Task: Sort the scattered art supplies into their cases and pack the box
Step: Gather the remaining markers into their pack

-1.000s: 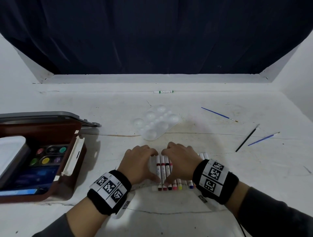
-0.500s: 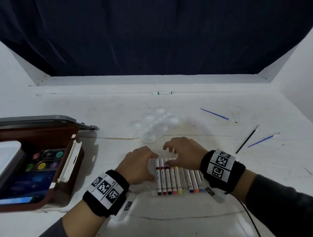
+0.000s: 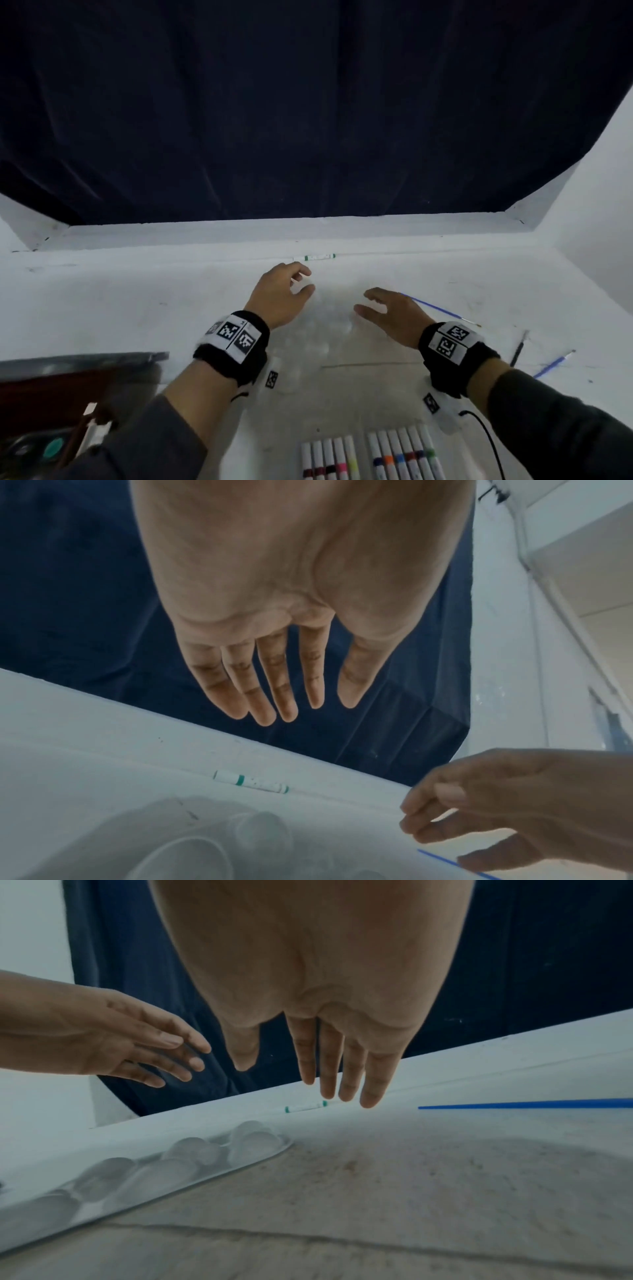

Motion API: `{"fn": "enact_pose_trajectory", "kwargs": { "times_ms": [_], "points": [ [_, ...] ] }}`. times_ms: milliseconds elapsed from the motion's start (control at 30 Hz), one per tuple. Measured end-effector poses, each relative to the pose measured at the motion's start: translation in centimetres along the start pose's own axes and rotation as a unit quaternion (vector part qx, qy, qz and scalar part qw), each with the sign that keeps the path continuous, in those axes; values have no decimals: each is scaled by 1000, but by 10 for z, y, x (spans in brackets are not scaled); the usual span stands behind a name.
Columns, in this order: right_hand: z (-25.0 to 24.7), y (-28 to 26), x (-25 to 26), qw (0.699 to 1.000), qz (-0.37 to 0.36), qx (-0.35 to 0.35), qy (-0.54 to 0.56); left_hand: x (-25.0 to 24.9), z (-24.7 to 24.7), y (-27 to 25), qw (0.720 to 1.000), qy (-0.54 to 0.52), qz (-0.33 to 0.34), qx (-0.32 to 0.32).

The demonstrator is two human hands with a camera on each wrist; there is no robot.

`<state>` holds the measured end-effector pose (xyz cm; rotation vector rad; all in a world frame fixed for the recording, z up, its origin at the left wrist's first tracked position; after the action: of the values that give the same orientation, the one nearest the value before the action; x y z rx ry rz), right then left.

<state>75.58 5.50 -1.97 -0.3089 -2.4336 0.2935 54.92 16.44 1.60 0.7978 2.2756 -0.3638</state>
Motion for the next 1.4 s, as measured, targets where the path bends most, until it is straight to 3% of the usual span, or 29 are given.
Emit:
{"fn": "enact_pose_trajectory", "kwargs": {
  "times_ms": [200,367,600,833,967,1100,1267,1400],
  "points": [
    [3,34,-13,999,8,43,-6,25,11,90,997,51,-47,28],
    [-4,37,-21,998,-7,52,29,35,22,136,979,179,-73,72],
    [-2,35,-21,998,-25,51,-8,40,24,159,928,322,-119,144],
    [3,31,-22,997,-54,45,-43,41,18,156,931,324,-111,130],
    [1,24,-19,996,-62,51,-34,21,-2,134,966,226,-91,91],
    [-3,1,-7,996,-82,31,31,-16,-26,74,999,30,-27,0],
    [-1,-55,13,988,-127,1,84,-50,-45,-40,976,-197,56,-78],
    [15,-105,24,987,-151,13,56,-51,-34,-119,960,-269,62,-46]
  ]
}}
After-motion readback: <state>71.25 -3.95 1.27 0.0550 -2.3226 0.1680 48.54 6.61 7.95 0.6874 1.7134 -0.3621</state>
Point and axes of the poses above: each hand's wrist, its own y-axis towards the middle knuckle, its own z-axis out of the palm, x = y × z, the point moved 4 cm from there along y, towards the middle knuckle, and after that the axes turned 10 degrees about x, right-handed, at the moved point
